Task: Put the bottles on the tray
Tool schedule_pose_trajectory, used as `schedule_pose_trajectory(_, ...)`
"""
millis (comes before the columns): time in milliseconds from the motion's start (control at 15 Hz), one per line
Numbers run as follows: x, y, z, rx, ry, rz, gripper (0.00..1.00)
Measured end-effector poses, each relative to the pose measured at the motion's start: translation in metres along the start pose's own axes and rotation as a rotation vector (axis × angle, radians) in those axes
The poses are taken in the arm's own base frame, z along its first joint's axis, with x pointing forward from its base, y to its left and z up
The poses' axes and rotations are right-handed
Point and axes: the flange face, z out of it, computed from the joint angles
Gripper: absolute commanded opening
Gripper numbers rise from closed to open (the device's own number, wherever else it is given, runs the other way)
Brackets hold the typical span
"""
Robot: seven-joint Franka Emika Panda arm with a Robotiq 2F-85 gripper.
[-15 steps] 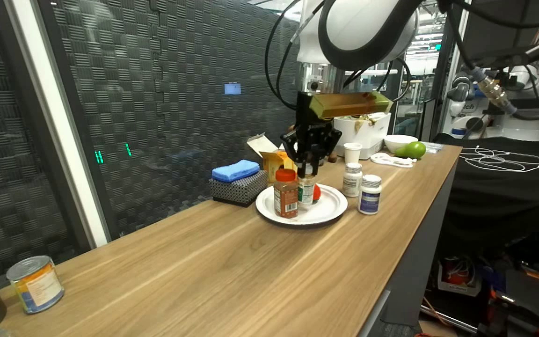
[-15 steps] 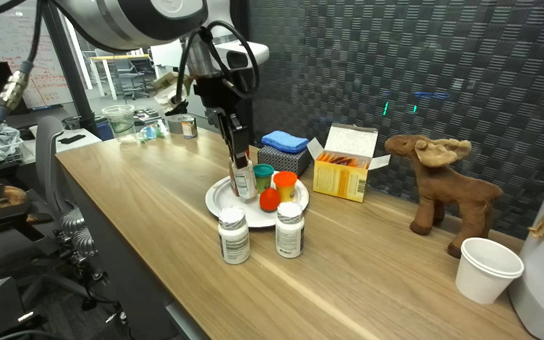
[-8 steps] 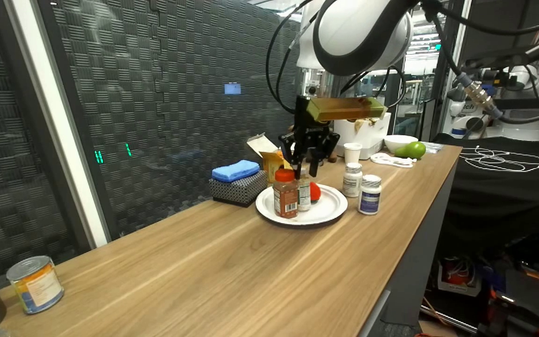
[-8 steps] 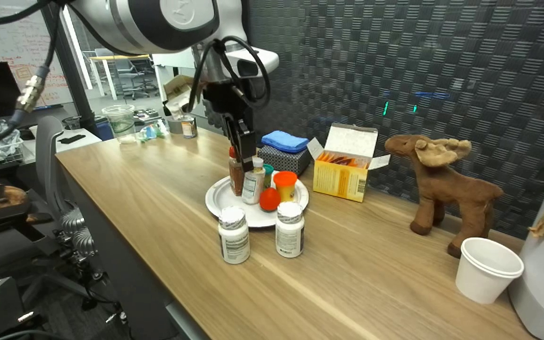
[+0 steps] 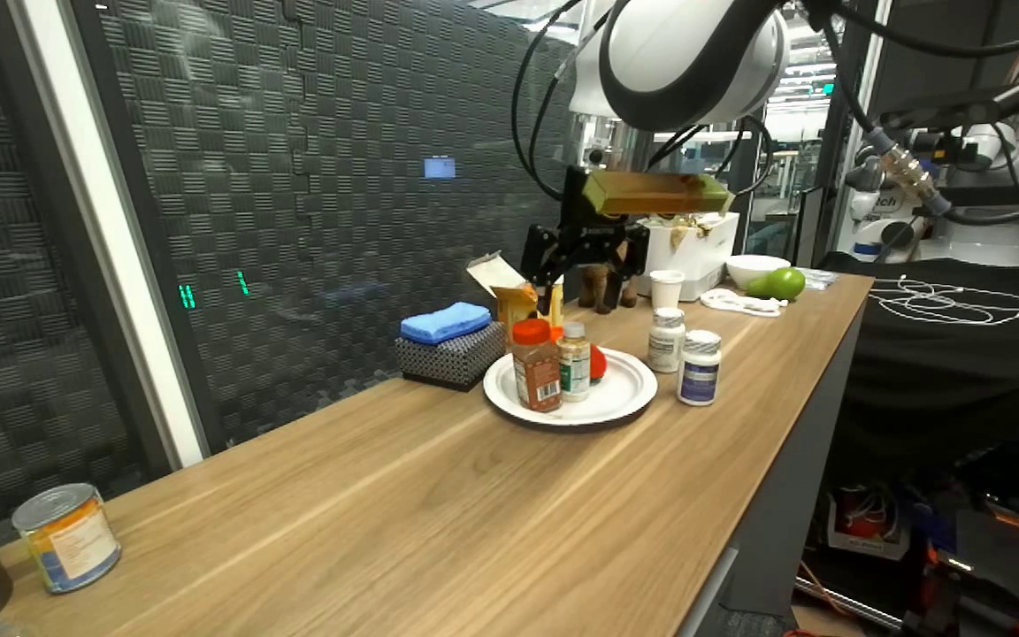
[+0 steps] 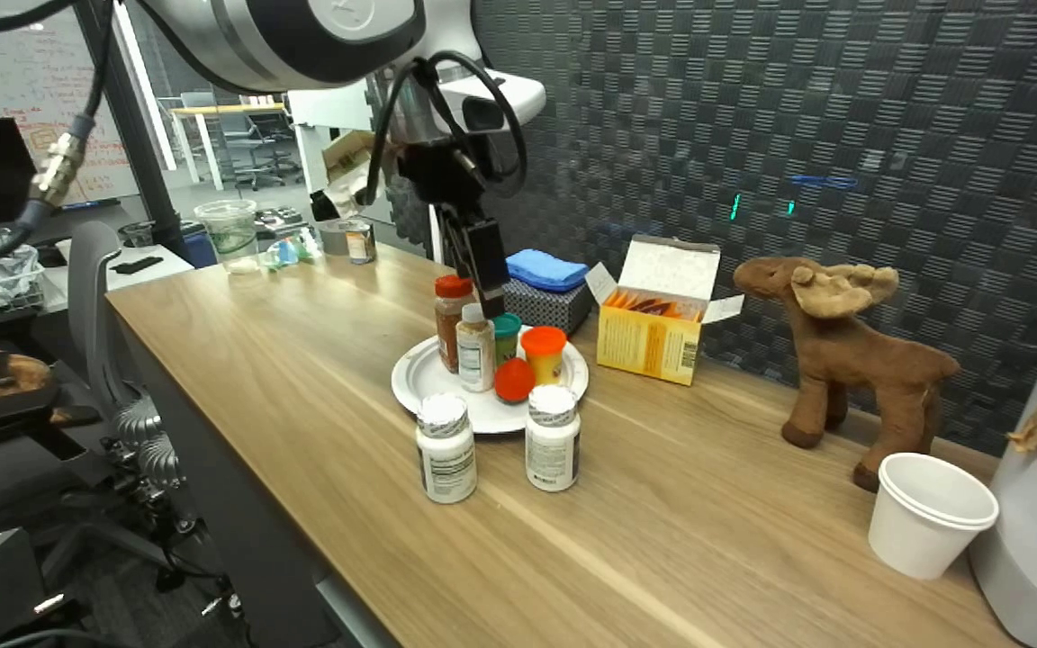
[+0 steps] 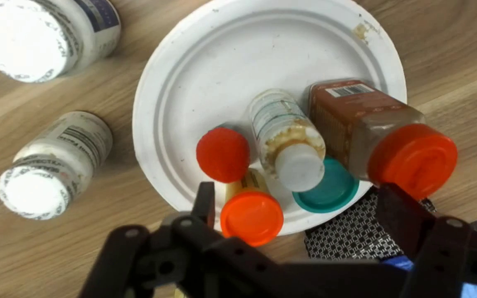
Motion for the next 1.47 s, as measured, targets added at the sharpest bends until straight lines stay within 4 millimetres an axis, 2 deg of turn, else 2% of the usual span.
schedule_pose_trajectory(267,0.006,0.019,-0.023,0.01,0.037,0.054,1.0)
schedule_pose_trajectory(467,0.002,0.039,-0.032,0.0,0.039,0.107,1.0)
schedule_pose_trajectory(933,-0.007,0.084,-0.012,-0.076,-0.069,0.182,1.0)
schedule_pose_trajectory(1467,-0.002,0.111,0.004,-0.127,-0.116,0.212,1.0)
